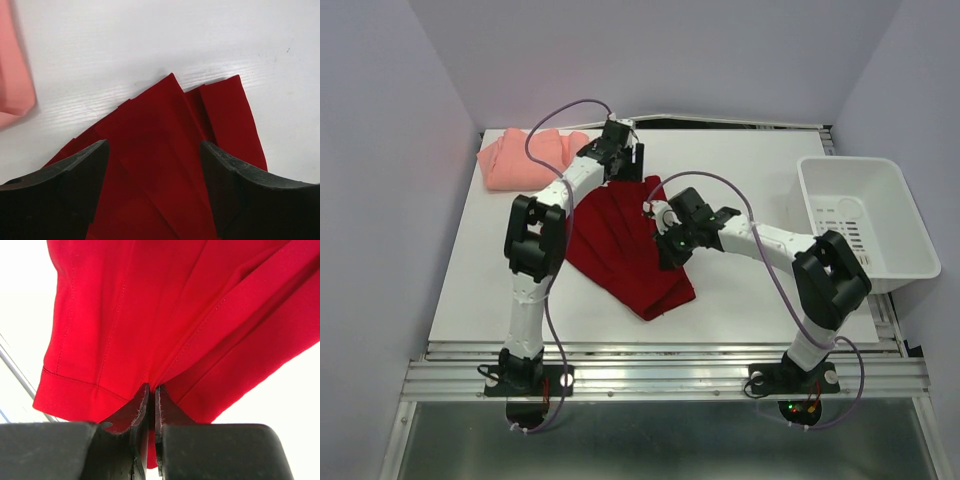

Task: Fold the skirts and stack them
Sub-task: Fold the skirt

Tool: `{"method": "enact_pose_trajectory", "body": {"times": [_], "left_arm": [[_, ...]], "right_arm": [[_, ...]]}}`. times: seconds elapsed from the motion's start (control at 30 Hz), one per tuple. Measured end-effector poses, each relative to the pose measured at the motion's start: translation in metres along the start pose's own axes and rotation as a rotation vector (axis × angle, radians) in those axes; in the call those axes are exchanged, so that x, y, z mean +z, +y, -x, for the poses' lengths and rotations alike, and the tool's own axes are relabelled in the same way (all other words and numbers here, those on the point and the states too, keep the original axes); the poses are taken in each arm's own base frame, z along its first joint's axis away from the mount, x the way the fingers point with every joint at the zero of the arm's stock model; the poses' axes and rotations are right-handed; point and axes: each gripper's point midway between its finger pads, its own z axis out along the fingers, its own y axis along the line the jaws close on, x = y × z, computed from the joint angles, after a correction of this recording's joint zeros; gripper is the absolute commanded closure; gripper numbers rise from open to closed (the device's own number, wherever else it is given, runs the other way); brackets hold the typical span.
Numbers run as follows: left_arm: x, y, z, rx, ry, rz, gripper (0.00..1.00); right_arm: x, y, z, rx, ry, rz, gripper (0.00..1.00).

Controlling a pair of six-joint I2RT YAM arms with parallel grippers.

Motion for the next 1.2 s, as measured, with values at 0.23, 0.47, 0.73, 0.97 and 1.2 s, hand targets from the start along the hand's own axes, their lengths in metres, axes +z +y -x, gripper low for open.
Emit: {"method": "enact_pose_trajectory", "body": {"times": [0.23,0.47,0.73,0.97,1.2], "left_arm": [[0.015,-0.028,-0.024,0.042,0.039,-0.029,0.23],[0.028,-0.045,-0.032,0.063,0.044,-0.025,0.33],[0.042,-0.035,-0.045,0.06,0.066,0.034,0.46],[0.045,-0.029,-0.05,0.04,0.066,0.058,0.86],[0.035,-0.021,-0.044,0.017,0.054,0.062,1.0]], "right_arm": [[-0.001,-0.002,0.0,-0.012,-0.002,-0.009,0.99],[-0.01,0.002,0.003,-0.031,-0.029,-0.005,0.99],[-0.013,0.006,0.007,-0.044,-0.052,0.005,0.99],[-0.013,0.006,0.007,-0.044,-0.052,0.009,0.99],[-0.015,0.014,0.004,0.0,-0.068,0.037,0.99]]}}
